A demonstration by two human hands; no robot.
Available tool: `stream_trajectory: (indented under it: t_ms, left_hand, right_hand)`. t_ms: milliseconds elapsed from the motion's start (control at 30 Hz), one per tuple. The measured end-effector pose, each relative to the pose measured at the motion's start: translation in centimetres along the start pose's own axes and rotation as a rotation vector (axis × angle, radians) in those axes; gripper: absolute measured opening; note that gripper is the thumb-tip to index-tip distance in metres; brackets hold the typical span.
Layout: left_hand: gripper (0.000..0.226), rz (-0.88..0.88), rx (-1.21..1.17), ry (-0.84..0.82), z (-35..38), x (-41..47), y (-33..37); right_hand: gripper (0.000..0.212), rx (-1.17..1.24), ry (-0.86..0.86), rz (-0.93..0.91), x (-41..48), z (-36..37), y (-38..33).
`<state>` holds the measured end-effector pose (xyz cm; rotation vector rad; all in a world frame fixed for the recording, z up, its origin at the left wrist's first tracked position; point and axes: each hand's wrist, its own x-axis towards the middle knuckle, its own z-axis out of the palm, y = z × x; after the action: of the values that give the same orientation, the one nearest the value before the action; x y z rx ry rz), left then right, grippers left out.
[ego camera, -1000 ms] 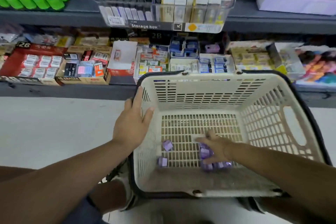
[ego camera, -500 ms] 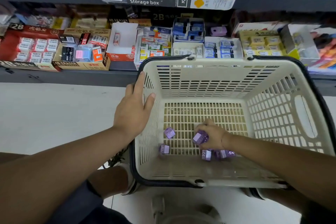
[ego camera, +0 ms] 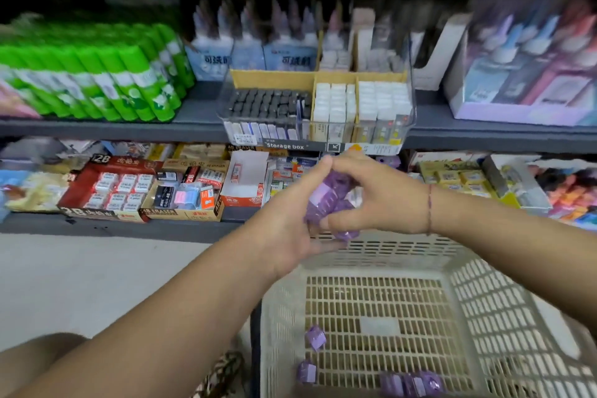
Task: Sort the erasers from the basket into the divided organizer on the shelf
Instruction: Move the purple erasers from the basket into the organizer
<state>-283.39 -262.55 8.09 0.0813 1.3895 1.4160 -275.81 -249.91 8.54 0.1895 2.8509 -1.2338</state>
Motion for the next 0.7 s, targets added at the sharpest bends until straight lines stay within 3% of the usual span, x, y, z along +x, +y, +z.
stream_trajectory:
  t_ms: [100,200,300,400,567,700]
  left_hand:
    - [0.043,0.192,-0.090,-0.048,0.1,-0.6,4.7]
    - [0.043,0.315,-0.171,-0.069,0.0,-0.8,8.0]
    - [0.032,0.330,-0.329,-0.044,-0.1,-0.9,10.2]
    - [0.019,0.290,-0.453,-0.042,-0.6,-1.0,11.6]
    - [0.037,0.212,-0.570,-0.046,-2.8,-0.5,13.3]
    - [0.033,0.262,-0.680,-0.006,-4.5,-0.4,14.6]
  right_hand:
    - [0.041,-0.139,0.081,-0.060,2.4,-4.1,-3.5]
    - [0.072,-0.285,0.175,-0.125,4.5,-6.9,-6.0]
    - [0.096,-0.388,0.227,-0.186,6.4,-8.4,-7.5]
    - [0.104,-0.414,0.208,-0.191,7.9,-8.7,-8.2]
    - [0.096,-0.217,0.202,-0.178,9.6,-7.8,-8.6]
    - [0.070,-0.006,0.280,-0.212,11.0,-7.6,-8.4]
